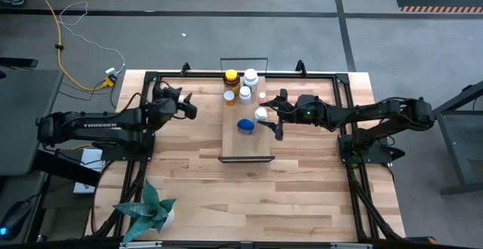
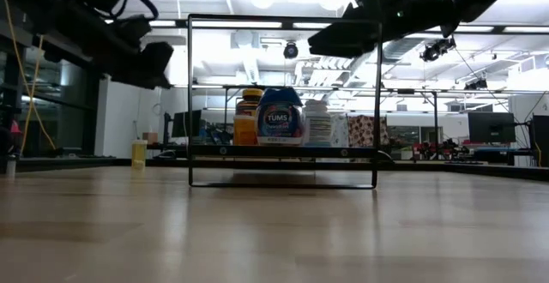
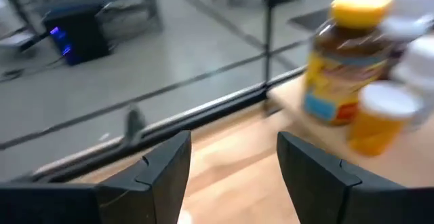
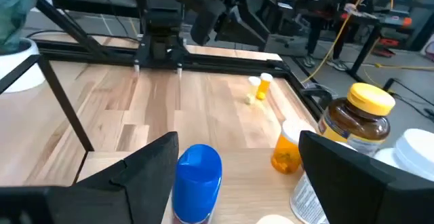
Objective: Pick and place medicine bottles onto shelf by color
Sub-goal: Put the small yellow medicine bottle on the shelf
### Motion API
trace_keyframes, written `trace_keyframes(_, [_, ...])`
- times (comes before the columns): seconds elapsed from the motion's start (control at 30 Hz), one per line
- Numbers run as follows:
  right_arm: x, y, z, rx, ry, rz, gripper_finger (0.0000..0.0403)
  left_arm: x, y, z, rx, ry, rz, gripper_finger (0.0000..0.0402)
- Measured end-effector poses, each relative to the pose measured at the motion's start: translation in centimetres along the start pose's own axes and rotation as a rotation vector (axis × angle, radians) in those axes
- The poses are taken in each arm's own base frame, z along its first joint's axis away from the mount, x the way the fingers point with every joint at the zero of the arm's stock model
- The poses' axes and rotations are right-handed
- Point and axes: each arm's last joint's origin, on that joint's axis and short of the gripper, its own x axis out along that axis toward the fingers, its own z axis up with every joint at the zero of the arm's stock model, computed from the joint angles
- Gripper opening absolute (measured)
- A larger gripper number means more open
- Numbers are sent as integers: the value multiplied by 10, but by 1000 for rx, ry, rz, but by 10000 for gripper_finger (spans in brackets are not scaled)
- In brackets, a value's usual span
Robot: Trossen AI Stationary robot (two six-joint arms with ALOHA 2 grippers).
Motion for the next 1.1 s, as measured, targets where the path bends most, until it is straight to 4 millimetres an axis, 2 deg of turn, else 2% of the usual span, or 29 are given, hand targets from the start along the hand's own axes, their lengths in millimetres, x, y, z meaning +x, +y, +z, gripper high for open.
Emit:
trace_keyframes(0.2, [0, 0, -1, 20, 10, -2, 298, 9, 9, -11, 3, 123, 125, 201])
trace_keyframes(0.43, [0, 0, -1, 37, 10, -3, 298, 34, 15, -24, -42, 293, 115, 183])
trace_keyframes(0.6, [0, 0, -1, 37, 10, -3, 298, 47, 18, -32, -34, 342, 166, 173])
trace_keyframes(0.8, [0, 0, -1, 38, 10, -3, 298, 59, 14, -39, -31, 383, 134, 172])
trace_keyframes(1.1, [0, 0, -1, 44, 9, -3, 298, 64, 14, -43, 16, 379, 205, 172])
